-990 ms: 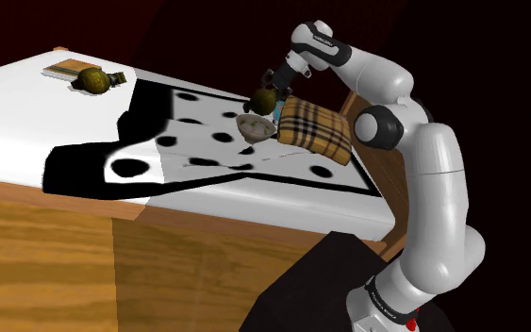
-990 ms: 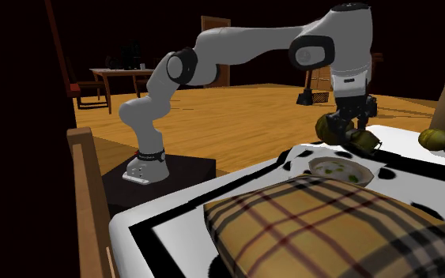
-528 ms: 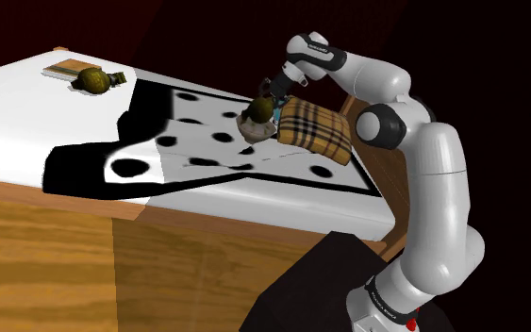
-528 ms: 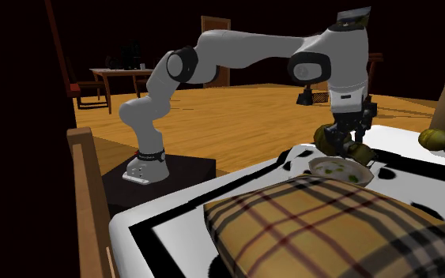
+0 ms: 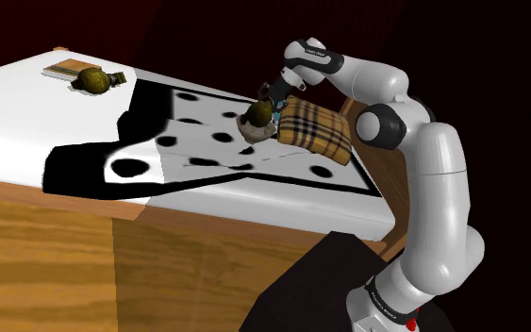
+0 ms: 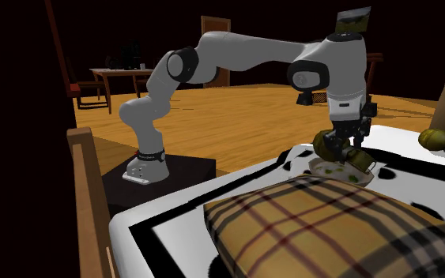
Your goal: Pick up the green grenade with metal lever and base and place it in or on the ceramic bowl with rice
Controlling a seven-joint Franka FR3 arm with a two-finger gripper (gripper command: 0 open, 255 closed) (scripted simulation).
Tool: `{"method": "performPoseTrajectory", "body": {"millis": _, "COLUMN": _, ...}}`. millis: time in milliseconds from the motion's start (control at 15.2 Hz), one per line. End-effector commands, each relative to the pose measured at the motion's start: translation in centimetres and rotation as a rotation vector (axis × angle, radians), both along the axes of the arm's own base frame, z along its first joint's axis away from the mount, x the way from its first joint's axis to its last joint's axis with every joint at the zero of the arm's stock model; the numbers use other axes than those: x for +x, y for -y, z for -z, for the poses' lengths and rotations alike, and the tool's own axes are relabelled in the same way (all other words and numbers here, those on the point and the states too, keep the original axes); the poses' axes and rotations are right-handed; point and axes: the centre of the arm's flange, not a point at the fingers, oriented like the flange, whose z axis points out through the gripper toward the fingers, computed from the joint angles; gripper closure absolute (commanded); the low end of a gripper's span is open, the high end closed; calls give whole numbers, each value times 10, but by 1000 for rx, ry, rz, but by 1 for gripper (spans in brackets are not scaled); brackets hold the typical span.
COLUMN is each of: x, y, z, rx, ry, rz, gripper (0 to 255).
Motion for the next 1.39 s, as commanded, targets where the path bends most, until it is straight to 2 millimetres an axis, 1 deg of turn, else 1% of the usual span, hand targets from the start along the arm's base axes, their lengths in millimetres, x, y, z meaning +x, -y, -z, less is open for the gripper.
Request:
{"method": "performPoseTrajectory", "body": {"millis": 0, "x": 0, "y": 0, "z": -1, "rx": 0, "ry": 2, "rz": 0, "gripper": 255}}
{"method": "performPoseTrajectory", "body": {"millis": 132, "x": 0, "y": 0, "z": -1, "rx": 0, "ry": 2, "rz": 0, "gripper": 255}}
{"method": "performPoseTrajectory", "body": {"millis": 198, "x": 0, "y": 0, "z": -1, "rx": 0, "ry": 2, "rz": 0, "gripper": 0}}
{"method": "performPoseTrajectory", "body": {"millis": 528, "x": 0, "y": 0, "z": -1, "rx": 0, "ry": 2, "rz": 0, "gripper": 0}}
{"method": "performPoseTrajectory", "body": {"millis": 792, "x": -13, "y": 14, "z": -47, "rx": 0, "ry": 2, "rz": 0, "gripper": 0}}
{"method": "performPoseTrajectory", "body": {"millis": 1320, "x": -13, "y": 14, "z": -47, "rx": 0, "ry": 2, "rz": 0, "gripper": 0}}
